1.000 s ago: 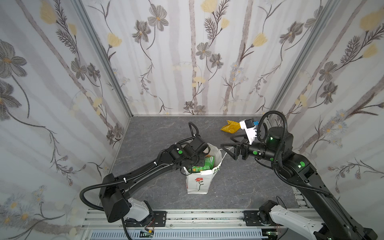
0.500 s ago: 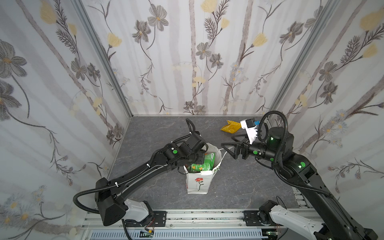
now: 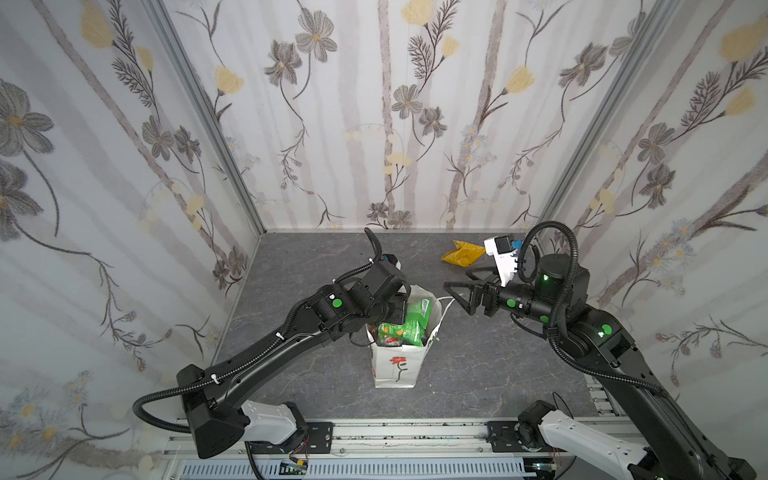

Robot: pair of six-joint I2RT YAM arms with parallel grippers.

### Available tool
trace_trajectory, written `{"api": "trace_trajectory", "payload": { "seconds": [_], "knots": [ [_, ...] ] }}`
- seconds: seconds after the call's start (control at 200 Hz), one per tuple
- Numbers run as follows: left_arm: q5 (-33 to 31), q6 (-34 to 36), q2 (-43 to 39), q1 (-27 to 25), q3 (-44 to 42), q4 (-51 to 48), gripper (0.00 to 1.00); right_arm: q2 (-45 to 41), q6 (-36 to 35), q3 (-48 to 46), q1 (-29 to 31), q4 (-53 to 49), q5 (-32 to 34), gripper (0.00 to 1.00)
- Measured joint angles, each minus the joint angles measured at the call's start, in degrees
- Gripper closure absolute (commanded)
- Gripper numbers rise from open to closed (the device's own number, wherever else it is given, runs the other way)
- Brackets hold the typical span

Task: Take the snacks out of the paper bag
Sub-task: 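Hold the bag open with the left gripper while the right grasps the green packet, then lift the green chip packet out of the bag with the right gripper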

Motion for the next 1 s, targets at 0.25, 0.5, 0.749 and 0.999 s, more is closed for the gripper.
{"api": "trace_trajectory", "payload": {
  "seconds": [0.25,0.5,0.749,0.999],
  "knots": [
    [0.3,2.9,-2.4,0.0,4.0,-0.7,1.0,-1.4,1.3,0.0,-0.1,2.5,3.0,0.01],
    [-1.5,5.9,-3.4,-0.1,7.5,-0.4,1.0,-4.2,3.6,-0.9,-0.5,5.9,5.9,0.01],
    [-2.8,7.7,-3.3,-0.1,8.8,0.5,1.0,-5.5,7.6,-3.4,-0.7,10.1,4.4,0.01],
    [-2.9,7.9,-2.9,-0.1,8.6,3.0,1.0,-4.6,17.5,-10.3,-0.1,18.2,-5.8,0.0]
  ]
}}
